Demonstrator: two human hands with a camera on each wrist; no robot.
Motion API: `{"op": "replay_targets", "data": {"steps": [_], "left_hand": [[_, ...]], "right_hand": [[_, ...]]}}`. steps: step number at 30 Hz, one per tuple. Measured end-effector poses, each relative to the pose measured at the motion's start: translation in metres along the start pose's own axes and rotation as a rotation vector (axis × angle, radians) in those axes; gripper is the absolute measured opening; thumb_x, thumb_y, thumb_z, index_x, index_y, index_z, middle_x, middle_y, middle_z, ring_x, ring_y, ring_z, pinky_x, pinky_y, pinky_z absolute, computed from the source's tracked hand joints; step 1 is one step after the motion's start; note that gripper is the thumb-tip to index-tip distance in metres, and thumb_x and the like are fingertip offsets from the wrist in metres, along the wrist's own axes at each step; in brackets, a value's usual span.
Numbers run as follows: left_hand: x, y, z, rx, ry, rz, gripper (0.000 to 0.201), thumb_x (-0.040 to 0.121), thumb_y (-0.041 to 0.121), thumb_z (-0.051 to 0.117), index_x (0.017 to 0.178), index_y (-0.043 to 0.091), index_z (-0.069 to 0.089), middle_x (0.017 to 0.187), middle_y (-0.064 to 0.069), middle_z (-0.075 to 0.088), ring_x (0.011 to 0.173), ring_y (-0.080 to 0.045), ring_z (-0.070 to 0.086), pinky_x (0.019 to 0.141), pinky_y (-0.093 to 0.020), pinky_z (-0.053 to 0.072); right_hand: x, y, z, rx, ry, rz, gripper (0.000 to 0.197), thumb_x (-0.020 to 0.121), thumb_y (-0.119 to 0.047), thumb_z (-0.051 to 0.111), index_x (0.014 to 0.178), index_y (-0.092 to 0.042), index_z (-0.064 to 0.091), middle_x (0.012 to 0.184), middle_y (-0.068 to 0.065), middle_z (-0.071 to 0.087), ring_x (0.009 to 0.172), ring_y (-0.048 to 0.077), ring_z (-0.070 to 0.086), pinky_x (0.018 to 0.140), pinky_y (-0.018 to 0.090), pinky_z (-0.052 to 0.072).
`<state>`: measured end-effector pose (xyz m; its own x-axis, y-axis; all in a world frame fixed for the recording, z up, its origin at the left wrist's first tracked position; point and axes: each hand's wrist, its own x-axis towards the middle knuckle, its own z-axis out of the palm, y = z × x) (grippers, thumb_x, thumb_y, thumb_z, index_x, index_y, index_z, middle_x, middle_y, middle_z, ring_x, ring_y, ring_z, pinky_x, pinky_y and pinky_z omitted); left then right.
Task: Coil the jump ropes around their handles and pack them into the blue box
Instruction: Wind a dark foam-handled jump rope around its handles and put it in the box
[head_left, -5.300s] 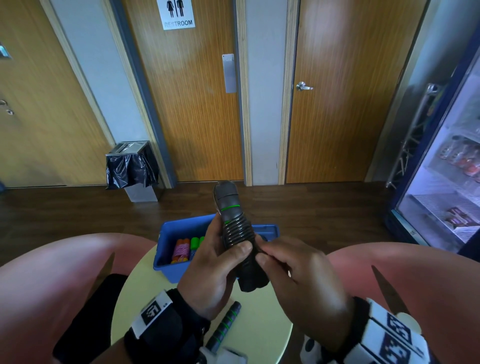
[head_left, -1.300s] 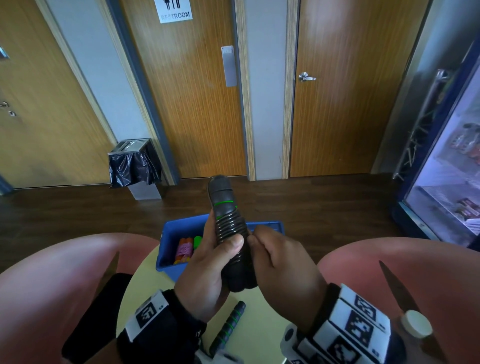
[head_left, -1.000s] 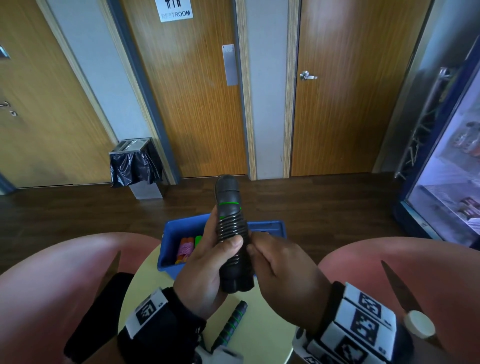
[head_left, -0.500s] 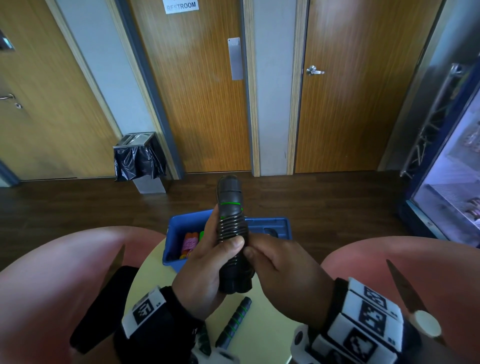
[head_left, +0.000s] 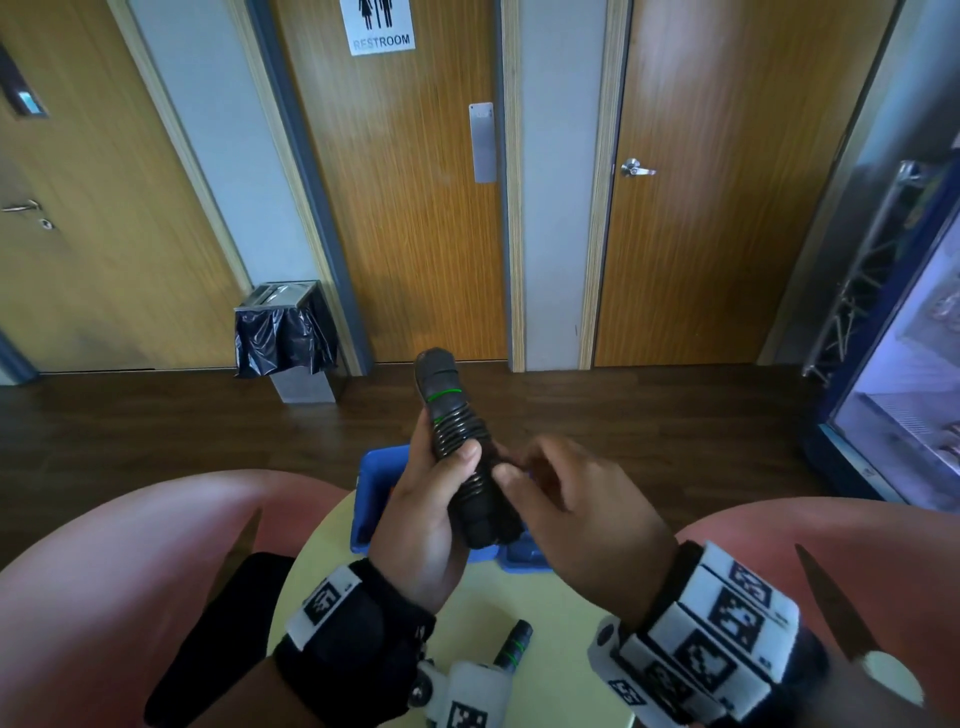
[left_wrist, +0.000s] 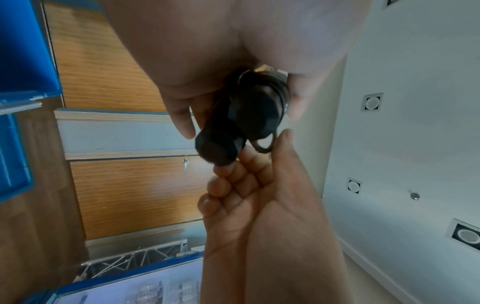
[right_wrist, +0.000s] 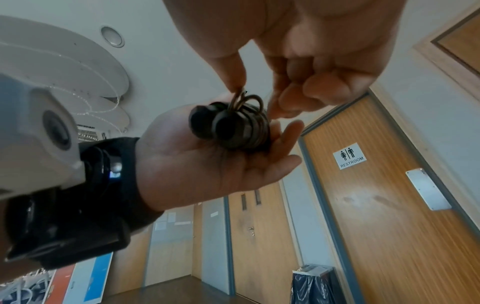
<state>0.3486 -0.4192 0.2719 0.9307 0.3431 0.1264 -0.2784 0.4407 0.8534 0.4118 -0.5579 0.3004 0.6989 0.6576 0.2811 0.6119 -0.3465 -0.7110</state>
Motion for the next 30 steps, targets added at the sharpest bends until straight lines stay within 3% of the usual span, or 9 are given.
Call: {"op": "replay_targets", "data": {"steps": [3,6,11,15,18,21,22,27,30], "left_hand": [[0.001,0.011,-0.021,0.097,0.002,0.046,0.065,0.085,0.018,0.062,0.145,0.025,0.038,0.101,-0.022,0.053,0.087,-0.035,0.056,0.067,-0.042,0.051],[0.003,0.024,-0.040,0.173,0.021,0.083,0.070,0.085,0.016,0.058,0.149,0.035,0.033,0.096,-0.011,0.065,0.087,-0.025,0.063,0.072,-0.034,0.053],[0.003,0.046,-0.068,0.128,0.038,0.076,0.068,0.083,0.017,0.059,0.146,0.029,0.037,0.094,-0.008,0.065,0.086,-0.025,0.064,0.074,-0.039,0.051],[0.002,0.066,-0.094,-0.037,0.054,-0.008,0.059,0.082,0.020,0.061,0.139,0.020,0.046,0.095,-0.016,0.059,0.084,-0.030,0.063,0.071,-0.042,0.054],[-0.001,0.081,-0.116,-0.088,0.031,-0.039,0.050,0.084,0.022,0.059,0.132,0.014,0.050,0.094,-0.020,0.060,0.082,-0.031,0.064,0.071,-0.044,0.055],[-0.004,0.095,-0.135,-0.102,-0.037,-0.017,0.048,0.086,0.020,0.063,0.130,0.012,0.047,0.096,-0.020,0.060,0.088,-0.032,0.065,0.073,-0.044,0.056],[-0.005,0.098,-0.139,-0.091,-0.058,-0.007,0.057,0.083,0.023,0.070,0.133,0.011,0.045,0.099,-0.020,0.059,0.092,-0.033,0.063,0.075,-0.045,0.055],[-0.009,0.110,-0.157,-0.069,-0.095,0.011,0.089,0.067,0.034,0.087,0.140,0.013,0.040,0.113,-0.021,0.053,0.099,-0.035,0.057,0.076,-0.043,0.054],[-0.010,0.111,-0.169,-0.042,-0.080,0.035,0.093,0.070,0.027,0.084,0.147,0.021,0.034,0.114,-0.019,0.051,0.104,-0.036,0.053,0.086,-0.050,0.047]], "right_hand": [[0.007,-0.014,0.013,-0.060,-0.011,-0.107,0.025,0.099,-0.043,0.046,0.091,-0.024,0.060,0.079,-0.008,0.059,0.071,0.008,0.054,0.060,0.025,0.039],[0.017,-0.027,0.040,-0.265,0.060,-0.188,0.043,0.095,-0.039,0.029,0.088,-0.012,0.062,0.078,0.002,0.062,0.070,0.022,0.056,0.059,0.032,0.039],[0.031,-0.054,0.077,-0.401,0.197,-0.210,0.021,0.082,-0.020,0.039,0.069,-0.011,0.052,0.059,0.005,0.054,0.048,0.025,0.052,0.046,0.028,0.032],[0.043,-0.072,0.099,-0.100,0.186,-0.094,0.029,0.102,-0.020,0.039,0.073,-0.018,0.041,0.063,-0.007,0.043,0.056,0.008,0.040,0.050,0.020,0.028],[0.051,-0.089,0.114,0.406,0.145,0.112,0.028,0.104,-0.018,0.043,0.081,-0.010,0.058,0.064,-0.002,0.053,0.056,0.005,0.049,0.054,0.019,0.041],[0.061,-0.098,0.131,0.833,0.053,0.255,0.026,0.102,-0.023,0.050,0.094,-0.006,0.069,0.080,0.027,0.059,0.070,0.038,0.058,0.070,0.045,0.055],[0.064,-0.100,0.135,0.884,0.061,0.298,0.026,0.101,-0.022,0.052,0.096,-0.005,0.071,0.079,0.029,0.059,0.070,0.041,0.056,0.070,0.047,0.056],[0.071,-0.114,0.146,0.839,0.169,0.333,0.009,0.096,-0.005,0.061,0.095,-0.008,0.070,0.063,0.001,0.062,0.058,0.014,0.053,0.052,0.022,0.045],[0.074,-0.124,0.153,0.787,0.258,0.317,0.011,0.088,-0.002,0.071,0.088,-0.011,0.064,0.070,0.010,0.067,0.053,0.010,0.056,0.051,0.023,0.046]]}}
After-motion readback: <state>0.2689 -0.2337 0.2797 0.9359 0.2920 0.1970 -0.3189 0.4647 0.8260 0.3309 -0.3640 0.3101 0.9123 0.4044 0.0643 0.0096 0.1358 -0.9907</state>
